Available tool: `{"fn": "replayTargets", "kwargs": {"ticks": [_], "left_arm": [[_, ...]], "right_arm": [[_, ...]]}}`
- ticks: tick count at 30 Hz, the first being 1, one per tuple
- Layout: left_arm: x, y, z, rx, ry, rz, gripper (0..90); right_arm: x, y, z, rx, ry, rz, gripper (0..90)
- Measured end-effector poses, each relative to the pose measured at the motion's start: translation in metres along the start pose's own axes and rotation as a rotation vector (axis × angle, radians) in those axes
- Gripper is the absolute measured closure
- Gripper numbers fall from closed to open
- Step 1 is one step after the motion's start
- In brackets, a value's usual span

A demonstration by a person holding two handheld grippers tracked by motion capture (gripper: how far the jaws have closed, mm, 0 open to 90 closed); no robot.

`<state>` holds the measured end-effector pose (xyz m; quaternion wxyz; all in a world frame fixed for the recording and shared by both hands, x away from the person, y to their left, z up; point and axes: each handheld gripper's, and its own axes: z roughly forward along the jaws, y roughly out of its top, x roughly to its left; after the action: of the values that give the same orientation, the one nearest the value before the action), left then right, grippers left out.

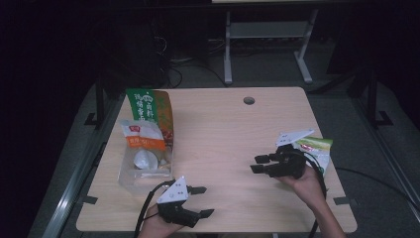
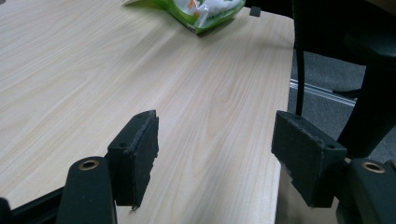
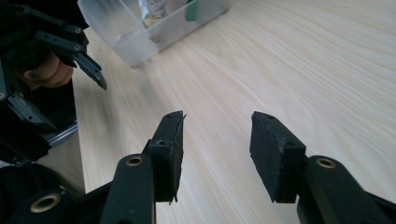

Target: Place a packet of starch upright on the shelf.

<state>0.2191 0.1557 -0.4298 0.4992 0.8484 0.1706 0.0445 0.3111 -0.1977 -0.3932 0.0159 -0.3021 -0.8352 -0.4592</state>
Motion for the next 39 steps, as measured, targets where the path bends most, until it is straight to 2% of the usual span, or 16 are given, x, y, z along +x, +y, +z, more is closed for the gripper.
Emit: {"fn": "replayTargets", "kwargs": {"ticks": [3,4,7,8,11,14,15,16,18,23,24,25,28,32,39], "left_arm": [[0.000,0.000,0.001,-0.003,-0.003,-0.005,31.4],[0.000,0.000,0.001,-0.004,-0.006,-0.010,31.4],[0.000,0.000,0.001,-0.005,-0.007,-0.011,31.4],[0.000,0.000,0.001,-0.005,-0.007,-0.012,31.4],[0.001,0.000,0.001,-0.004,-0.007,-0.008,31.4],[0.001,0.000,0.001,-0.008,-0.008,-0.014,31.4],[0.001,0.000,0.001,-0.008,-0.008,-0.014,31.4],[0.001,0.000,0.001,-0.007,-0.010,-0.015,31.4],[0.001,0.000,0.001,-0.006,-0.011,-0.016,31.4],[0.001,0.000,0.002,-0.005,-0.016,-0.015,31.4],[0.001,0.000,0.002,-0.005,-0.016,-0.015,31.4],[0.002,0.000,0.003,-0.006,-0.017,-0.019,31.1],[0.001,0.000,0.003,-0.009,-0.019,-0.022,31.1],[0.000,0.000,0.004,0.002,-0.022,-0.017,31.1],[0.000,0.000,0.005,0.000,-0.022,-0.019,31.1]], "right_arm": [[-0.003,-0.005,-0.008,-0.004,-0.017,0.010,54.2],[-0.006,-0.010,-0.016,-0.001,-0.046,0.016,54.3],[-0.012,-0.019,-0.026,0.007,-0.096,0.035,54.5],[-0.012,-0.019,-0.026,0.007,-0.096,0.035,54.5],[-0.021,-0.031,-0.037,0.028,-0.164,0.069,54.7],[-0.030,-0.041,-0.045,0.038,-0.207,0.103,54.3],[-0.030,-0.041,-0.045,0.038,-0.207,0.103,54.3],[-0.034,-0.047,-0.050,0.042,-0.232,0.129,53.7],[-0.037,-0.049,-0.052,0.045,-0.248,0.131,53.2],[-0.049,-0.063,-0.064,0.060,-0.340,0.162,50.9],[-0.049,-0.063,-0.064,0.060,-0.340,0.162,50.9],[-0.051,-0.067,-0.064,0.082,-0.358,0.170,50.5],[-0.054,-0.072,-0.065,0.072,-0.366,0.163,52.6],[-0.052,-0.072,-0.061,0.093,-0.381,0.164,54.1],[-0.047,-0.075,-0.056,0.078,-0.383,0.166,58.7]]}}
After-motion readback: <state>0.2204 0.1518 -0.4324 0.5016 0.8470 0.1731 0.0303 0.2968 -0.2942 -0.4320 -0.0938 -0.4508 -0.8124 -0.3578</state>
